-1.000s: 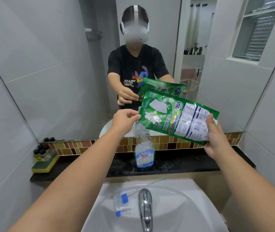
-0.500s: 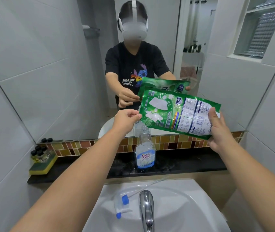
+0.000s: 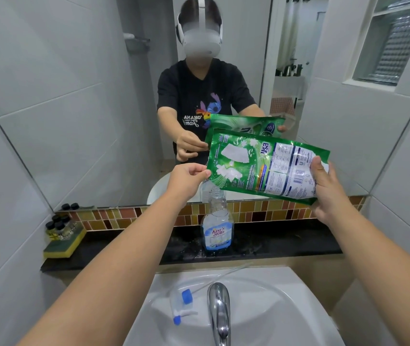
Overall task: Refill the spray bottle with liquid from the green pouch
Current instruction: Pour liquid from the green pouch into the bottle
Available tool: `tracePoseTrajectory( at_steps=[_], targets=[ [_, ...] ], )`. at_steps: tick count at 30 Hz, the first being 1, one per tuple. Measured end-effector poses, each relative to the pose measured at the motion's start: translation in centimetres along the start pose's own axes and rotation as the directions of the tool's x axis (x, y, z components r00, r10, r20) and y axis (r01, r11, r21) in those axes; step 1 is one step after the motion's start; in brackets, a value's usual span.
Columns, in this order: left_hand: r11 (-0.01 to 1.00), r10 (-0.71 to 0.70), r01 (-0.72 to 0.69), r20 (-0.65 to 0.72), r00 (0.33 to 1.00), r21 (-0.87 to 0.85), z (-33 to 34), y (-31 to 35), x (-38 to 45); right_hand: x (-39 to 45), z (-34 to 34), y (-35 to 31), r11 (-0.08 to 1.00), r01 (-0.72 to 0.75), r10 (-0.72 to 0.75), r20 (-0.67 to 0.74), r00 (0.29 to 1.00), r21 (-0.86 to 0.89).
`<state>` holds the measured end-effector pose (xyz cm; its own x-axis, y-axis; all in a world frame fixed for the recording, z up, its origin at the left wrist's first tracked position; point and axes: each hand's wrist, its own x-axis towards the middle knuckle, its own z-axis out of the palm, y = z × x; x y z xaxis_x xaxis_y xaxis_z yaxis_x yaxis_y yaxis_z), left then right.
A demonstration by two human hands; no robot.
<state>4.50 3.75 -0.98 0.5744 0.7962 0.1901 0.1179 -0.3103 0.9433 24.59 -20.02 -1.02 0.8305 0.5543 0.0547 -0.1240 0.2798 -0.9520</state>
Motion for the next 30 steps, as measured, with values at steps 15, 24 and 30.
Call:
tracePoseTrajectory(
  at_steps=[15, 24, 30],
  targets=[
    [0.999, 0.023, -0.023, -0.001, 1.0, -0.027, -0.4, -0.2, -0.4, -0.4, 1.4, -2.4, 0.989, 0.134, -0.129, 0.084, 0.988, -0.061],
    [0.999, 0.021, -0.021, 0.009, 1.0, -0.041, -0.2, -0.4, -0.6, -0.4, 1.9, -3.3, 0.976, 0.189, -0.18, 0.092, 0.979, -0.106],
    [0.999, 0.017, -0.017, 0.001, 1.0, -0.031, -0.2, -0.4, -0.5, -0.4, 2.3, -3.7, 0.974, 0.2, -0.189, 0.101, 0.977, -0.11]
  ],
)
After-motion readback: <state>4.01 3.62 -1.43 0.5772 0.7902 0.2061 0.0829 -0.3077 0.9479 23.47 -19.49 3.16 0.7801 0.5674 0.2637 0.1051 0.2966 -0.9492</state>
